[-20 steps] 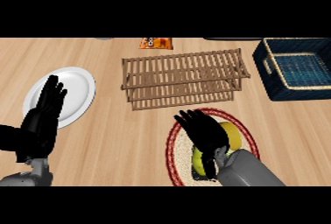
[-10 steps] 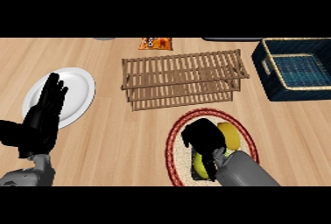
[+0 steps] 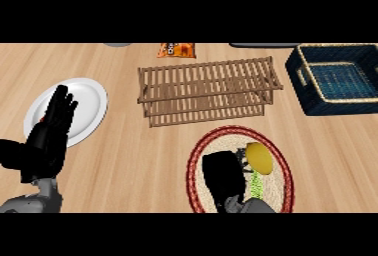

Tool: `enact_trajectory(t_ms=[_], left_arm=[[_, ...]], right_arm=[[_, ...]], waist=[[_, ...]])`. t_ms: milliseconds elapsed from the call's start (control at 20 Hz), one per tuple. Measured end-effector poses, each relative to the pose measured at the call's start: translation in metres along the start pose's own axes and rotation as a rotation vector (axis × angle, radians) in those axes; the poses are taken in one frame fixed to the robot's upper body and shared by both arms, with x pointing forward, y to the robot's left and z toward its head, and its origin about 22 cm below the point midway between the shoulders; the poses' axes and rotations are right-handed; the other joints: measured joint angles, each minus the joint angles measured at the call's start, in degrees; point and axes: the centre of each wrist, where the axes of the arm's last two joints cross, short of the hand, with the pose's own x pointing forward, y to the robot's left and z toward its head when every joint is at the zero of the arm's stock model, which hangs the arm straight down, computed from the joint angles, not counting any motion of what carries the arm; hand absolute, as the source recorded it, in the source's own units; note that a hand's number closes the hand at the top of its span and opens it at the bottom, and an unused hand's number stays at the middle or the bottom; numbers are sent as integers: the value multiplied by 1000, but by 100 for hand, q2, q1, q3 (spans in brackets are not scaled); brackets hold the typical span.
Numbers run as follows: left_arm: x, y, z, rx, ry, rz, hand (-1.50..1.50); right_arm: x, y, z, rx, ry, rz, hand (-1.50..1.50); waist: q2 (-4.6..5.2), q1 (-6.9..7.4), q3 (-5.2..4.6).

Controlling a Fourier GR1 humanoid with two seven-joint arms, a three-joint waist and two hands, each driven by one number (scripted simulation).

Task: Pick the pear from the placemat and place it in the tiered shelf

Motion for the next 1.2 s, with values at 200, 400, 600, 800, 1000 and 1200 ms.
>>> enact_trajectory(t_ms=[200,400,600,800,1000,1200], left_arm=[[-3,1,-1,-4,1,2,0],[-2,1,0,-8,3,3,0],[1,-1,2,-9,7,7,0],[1,-2,0,-3,14,-3,0],[1,0,-2,6,15,-6,0],[-5,0,-2,8,18,-1,0]], right_arm=[[33,5,30,-48,60,-130,150],[59,-10,54,-90,26,-236,150],[67,-40,73,-200,-41,-347,150],[66,-71,93,-356,-92,-478,150],[59,-100,109,-522,-89,-550,150],[52,-125,115,-652,-56,-569,150]], waist=[[40,45,39],[61,94,56],[56,103,63],[40,59,63],[17,4,57],[21,-9,52]])
